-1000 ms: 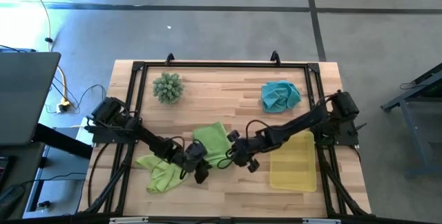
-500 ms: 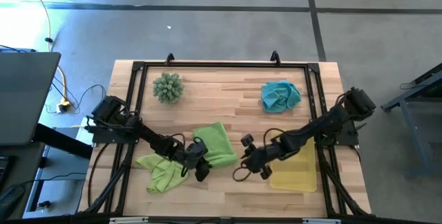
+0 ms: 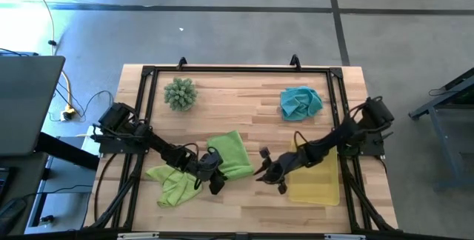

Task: Roll microfiber towels into tight, uniform cylinder then place into a basket
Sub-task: Roll the green cloth

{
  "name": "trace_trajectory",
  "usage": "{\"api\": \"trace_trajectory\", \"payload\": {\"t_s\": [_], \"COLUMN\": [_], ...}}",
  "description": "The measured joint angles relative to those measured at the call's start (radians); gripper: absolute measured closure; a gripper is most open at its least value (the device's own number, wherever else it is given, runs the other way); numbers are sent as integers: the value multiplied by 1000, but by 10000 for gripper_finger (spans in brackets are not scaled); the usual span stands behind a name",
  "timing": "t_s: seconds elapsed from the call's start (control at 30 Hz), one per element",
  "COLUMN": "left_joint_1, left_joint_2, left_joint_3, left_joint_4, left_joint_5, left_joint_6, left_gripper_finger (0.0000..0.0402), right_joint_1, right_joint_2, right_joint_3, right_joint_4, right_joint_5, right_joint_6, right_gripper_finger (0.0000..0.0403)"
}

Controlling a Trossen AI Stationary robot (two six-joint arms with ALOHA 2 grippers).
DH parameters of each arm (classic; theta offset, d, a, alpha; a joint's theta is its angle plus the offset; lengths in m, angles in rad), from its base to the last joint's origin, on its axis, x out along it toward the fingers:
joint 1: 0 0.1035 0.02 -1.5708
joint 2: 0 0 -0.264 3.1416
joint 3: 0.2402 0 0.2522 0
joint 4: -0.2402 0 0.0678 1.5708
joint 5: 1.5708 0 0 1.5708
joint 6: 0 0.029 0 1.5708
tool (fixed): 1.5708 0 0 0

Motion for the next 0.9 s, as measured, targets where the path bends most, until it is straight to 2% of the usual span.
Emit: {"api": "trace_trajectory", "payload": {"t_s": [0.33, 0.7, 0.9], "left_joint_1": [0, 0, 1], "left_joint_2": [0, 0, -28], "left_joint_3": [0, 0, -5], "left_joint_4": [4, 5, -3], "left_joint_5": [-2, -3, -1], "left_joint_6": [0, 4, 6], "left_gripper_finger": [390, 390, 390], "right_joint_1": [-44, -80, -87], "right_joint_2": [59, 65, 148], "right_joint_3": [139, 143, 143], "right_joint_4": [-266, -258, -210], "right_joint_5": [-10, 38, 41], "right_joint_6": [-3, -30, -18], "right_gripper_finger": [237, 243, 246]}}
